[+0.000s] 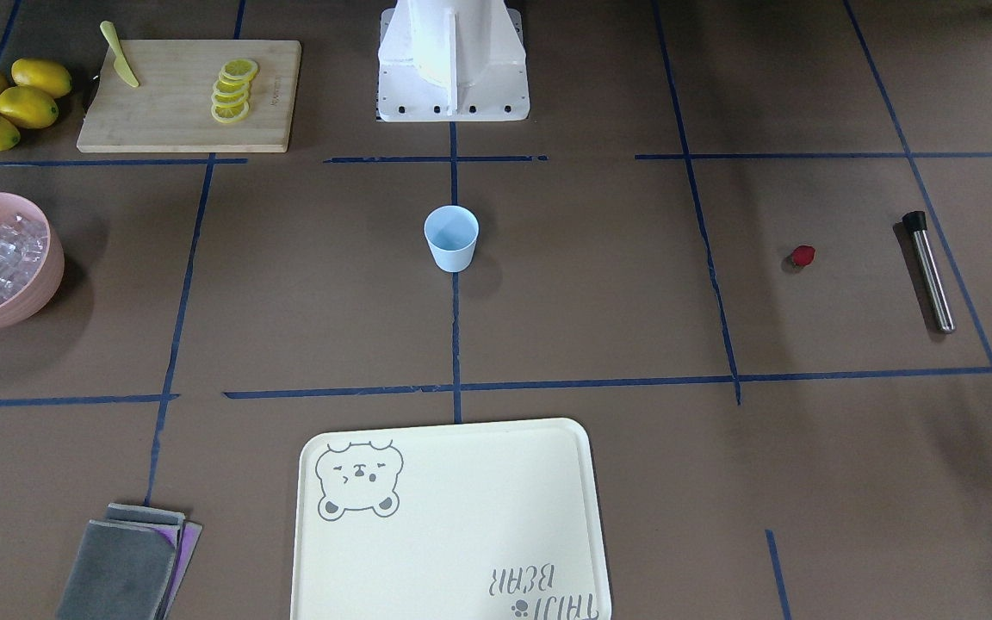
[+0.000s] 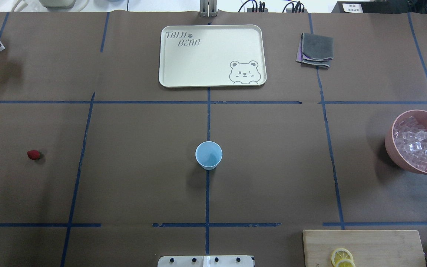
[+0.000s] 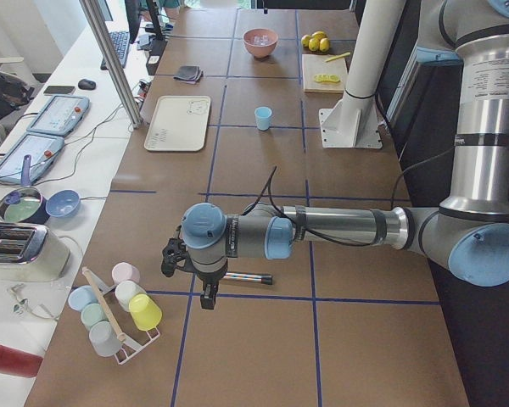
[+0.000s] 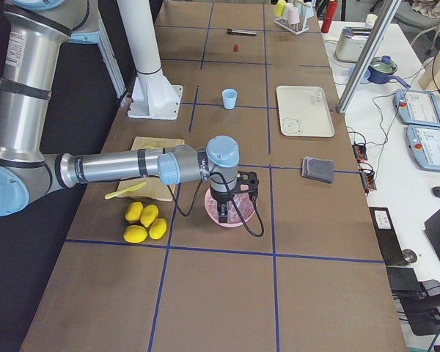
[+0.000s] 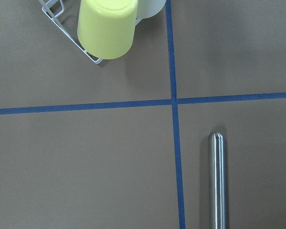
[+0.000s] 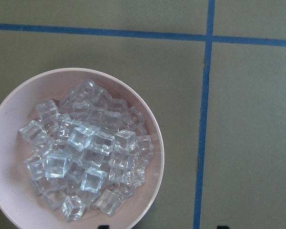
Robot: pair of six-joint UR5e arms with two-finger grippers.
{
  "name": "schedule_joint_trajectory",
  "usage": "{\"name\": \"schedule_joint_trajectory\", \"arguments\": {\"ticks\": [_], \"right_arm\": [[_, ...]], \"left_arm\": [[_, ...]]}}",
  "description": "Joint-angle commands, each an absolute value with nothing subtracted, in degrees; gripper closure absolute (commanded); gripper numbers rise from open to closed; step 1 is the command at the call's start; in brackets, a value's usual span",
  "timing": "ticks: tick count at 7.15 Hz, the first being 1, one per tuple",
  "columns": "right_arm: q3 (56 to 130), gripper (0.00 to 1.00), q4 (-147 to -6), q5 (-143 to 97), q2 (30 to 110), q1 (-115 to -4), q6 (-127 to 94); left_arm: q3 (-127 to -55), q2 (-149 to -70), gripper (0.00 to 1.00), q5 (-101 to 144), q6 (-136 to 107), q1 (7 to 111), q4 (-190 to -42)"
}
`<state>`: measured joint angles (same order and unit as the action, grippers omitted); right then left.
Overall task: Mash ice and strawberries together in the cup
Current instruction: 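Move the right gripper down over the pink bowl of ice cubes, then grasp an ice cube from the pink bowl with the right gripper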
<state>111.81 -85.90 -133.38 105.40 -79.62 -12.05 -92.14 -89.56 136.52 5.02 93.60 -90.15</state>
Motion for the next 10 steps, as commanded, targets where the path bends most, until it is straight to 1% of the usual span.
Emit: {"name": "schedule_joint_trajectory", "arguments": {"ticks": [1,2,5,7,9,10], "right_arm": [[111.4,0.35,-84.7,-133.4,106.0,-75.5,-15.1],[111.3,0.37,-84.8,-133.4,106.0,-74.5,-15.2],[109.4,0.35,-84.6,-133.9,104.7,-71.7,-21.2],[109.0,0.39,-80.6,-133.8,103.0,-69.1,-30.6],[106.3,0.41,-78.2,-133.3,101.7,-67.2,-31.4],[106.2,0.41,-78.2,-133.3,101.3,-66.5,-31.3]], "left_arm": [[-92.1,-89.6,0.00,136.6,5.1,93.6,-90.3],[-92.1,-89.6,0.00,136.6,5.1,93.6,-90.3],[-92.1,-89.6,0.00,136.6,5.2,93.6,-90.3],[-92.0,-89.6,0.00,136.6,5.1,93.6,-91.1],[-91.9,-89.6,0.00,136.6,5.2,93.7,-91.1],[-92.0,-89.6,0.00,136.7,5.2,93.7,-91.1]]}}
